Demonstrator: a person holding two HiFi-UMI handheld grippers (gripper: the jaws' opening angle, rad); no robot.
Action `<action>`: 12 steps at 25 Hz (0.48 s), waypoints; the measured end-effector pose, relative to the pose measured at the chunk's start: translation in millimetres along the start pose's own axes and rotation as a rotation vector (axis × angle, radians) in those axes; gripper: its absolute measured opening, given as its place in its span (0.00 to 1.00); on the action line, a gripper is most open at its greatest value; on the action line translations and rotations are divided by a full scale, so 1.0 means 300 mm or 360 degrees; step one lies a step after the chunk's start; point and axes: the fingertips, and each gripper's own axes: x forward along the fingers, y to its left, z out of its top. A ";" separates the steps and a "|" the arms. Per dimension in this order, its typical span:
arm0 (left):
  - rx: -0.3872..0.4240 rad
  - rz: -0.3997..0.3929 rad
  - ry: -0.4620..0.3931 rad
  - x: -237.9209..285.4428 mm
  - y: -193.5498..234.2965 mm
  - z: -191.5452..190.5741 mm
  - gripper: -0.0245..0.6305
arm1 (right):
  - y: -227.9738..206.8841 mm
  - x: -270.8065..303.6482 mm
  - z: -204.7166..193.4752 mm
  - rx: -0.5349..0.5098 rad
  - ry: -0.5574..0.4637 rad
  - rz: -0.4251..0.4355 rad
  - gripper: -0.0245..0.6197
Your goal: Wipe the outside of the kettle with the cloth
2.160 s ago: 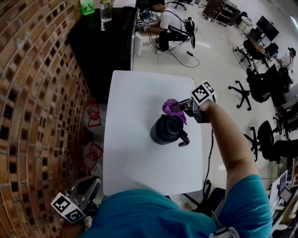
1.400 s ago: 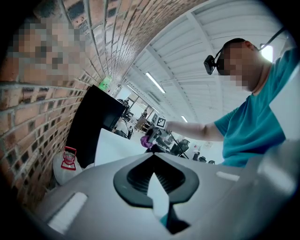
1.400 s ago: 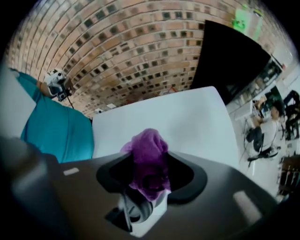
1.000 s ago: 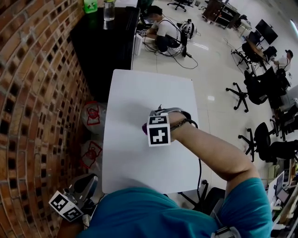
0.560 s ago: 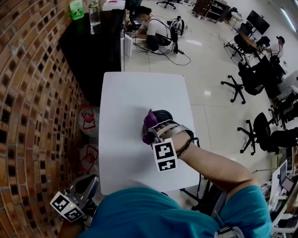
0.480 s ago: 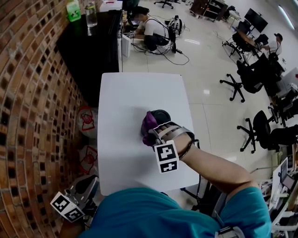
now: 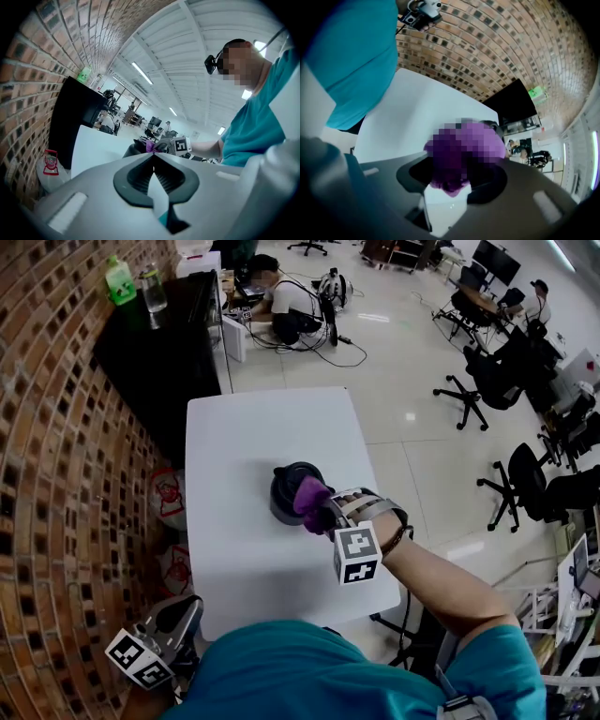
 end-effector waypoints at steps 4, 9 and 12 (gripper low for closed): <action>0.0022 -0.0013 0.0015 0.020 -0.016 0.012 0.04 | -0.023 -0.023 -0.004 0.0243 -0.0135 0.0025 0.33; 0.0048 -0.0012 0.0000 0.028 -0.026 0.030 0.04 | -0.068 -0.102 0.021 0.0719 -0.0452 0.0066 0.33; 0.0056 -0.0014 -0.0019 0.025 -0.026 0.050 0.04 | -0.105 -0.176 0.019 0.1054 -0.0702 0.0036 0.33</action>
